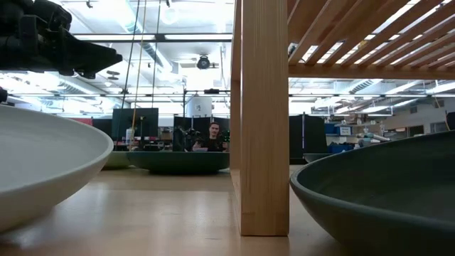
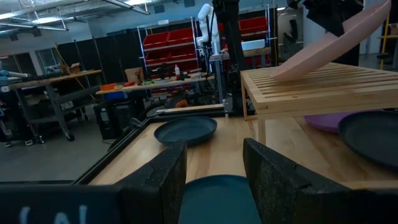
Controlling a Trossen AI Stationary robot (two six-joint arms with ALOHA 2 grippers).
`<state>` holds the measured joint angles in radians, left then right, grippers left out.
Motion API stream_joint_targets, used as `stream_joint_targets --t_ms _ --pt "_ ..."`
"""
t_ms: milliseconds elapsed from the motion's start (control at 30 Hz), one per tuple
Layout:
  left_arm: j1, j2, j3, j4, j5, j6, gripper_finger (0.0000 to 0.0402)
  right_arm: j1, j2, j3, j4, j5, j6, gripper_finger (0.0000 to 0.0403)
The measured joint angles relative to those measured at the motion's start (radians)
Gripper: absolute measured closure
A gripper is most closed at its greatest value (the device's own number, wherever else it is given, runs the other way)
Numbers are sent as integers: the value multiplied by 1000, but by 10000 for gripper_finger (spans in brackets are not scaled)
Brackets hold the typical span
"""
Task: Place and stack plates onto a shelf
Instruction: Put the pink plate on the shelf, then put the light green plate on the shelf
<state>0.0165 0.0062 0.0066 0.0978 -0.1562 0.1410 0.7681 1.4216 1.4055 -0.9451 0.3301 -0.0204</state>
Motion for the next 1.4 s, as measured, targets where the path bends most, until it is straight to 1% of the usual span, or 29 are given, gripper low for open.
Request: stream_joint_targets --t_ms 133,700,833,1067,1400 --pt "0 0 0 0 0 0 237 0 0 0 0 16 2 367" --pt "0 0 0 0 0 0 237 -40 0 0 0 10 4 363" --pt "0 0 0 0 0 0 237 -56 0 0 1 9 48 340" --pt "0 0 0 0 0 0 237 -72 0 0 1 -18 65 297" --pt "0 0 0 0 0 0 237 -72 0 0 1 -18 134 269"
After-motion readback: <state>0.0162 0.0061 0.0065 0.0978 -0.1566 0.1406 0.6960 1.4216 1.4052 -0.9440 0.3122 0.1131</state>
